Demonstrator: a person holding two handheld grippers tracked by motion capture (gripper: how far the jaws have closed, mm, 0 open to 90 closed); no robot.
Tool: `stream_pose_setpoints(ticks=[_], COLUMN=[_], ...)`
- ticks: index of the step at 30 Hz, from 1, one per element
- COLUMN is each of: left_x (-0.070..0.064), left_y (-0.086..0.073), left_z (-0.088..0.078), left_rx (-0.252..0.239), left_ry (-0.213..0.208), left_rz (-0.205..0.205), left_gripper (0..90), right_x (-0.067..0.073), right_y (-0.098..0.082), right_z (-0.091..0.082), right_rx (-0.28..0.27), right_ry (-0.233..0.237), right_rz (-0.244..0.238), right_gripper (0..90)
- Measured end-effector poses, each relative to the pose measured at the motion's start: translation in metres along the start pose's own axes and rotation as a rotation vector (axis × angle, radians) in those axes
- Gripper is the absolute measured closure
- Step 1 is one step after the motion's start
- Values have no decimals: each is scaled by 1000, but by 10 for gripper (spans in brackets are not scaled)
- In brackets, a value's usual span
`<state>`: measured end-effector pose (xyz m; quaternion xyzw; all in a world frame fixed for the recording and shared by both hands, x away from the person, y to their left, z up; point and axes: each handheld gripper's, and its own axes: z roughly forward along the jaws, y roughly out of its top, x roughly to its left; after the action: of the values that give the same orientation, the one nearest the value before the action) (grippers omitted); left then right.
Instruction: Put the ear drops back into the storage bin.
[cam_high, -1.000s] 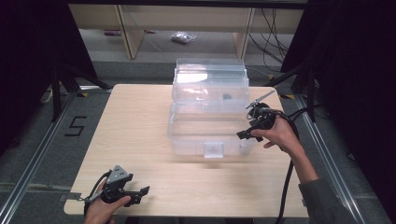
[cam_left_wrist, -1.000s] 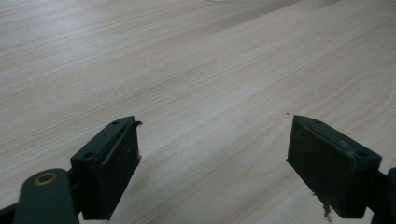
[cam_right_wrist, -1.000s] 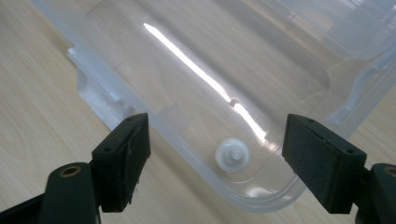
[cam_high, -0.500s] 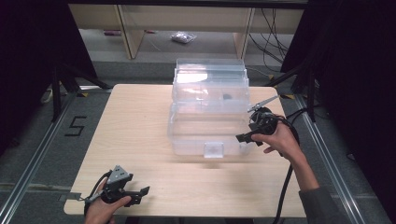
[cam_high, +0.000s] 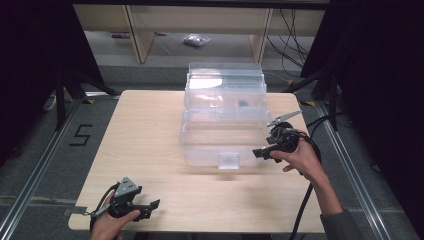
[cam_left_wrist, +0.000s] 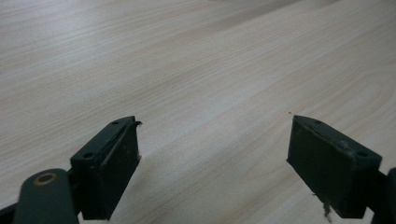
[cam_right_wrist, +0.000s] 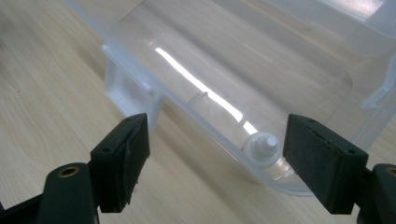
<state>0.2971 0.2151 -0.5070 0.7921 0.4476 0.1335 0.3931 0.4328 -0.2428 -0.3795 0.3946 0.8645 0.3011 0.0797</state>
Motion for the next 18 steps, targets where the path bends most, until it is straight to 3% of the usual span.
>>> stream_pose_setpoints(ticks=[10, 11, 13, 17, 18], left_x=[0, 0, 0, 0, 0], left_y=[0, 1, 1, 1, 1], left_z=[0, -1, -1, -1, -1], left_rx=[5, 3, 5, 5, 1], left_ry=[-2, -2, -3, -3, -1], left_rz=[2, 1, 3, 3, 3], left_gripper=[159, 160, 159, 159, 159], right_x=[9, 9, 11, 13, 13], right_y=[-11, -13, -14, -18, -18], right_z=[0, 2, 0, 2, 1], right_rx=[-24, -49, -32, -54, -46], right_ry=[14, 17, 19, 23, 13], right_rz=[17, -12, 1, 9, -13], right_gripper=[238, 237, 236, 233, 233])
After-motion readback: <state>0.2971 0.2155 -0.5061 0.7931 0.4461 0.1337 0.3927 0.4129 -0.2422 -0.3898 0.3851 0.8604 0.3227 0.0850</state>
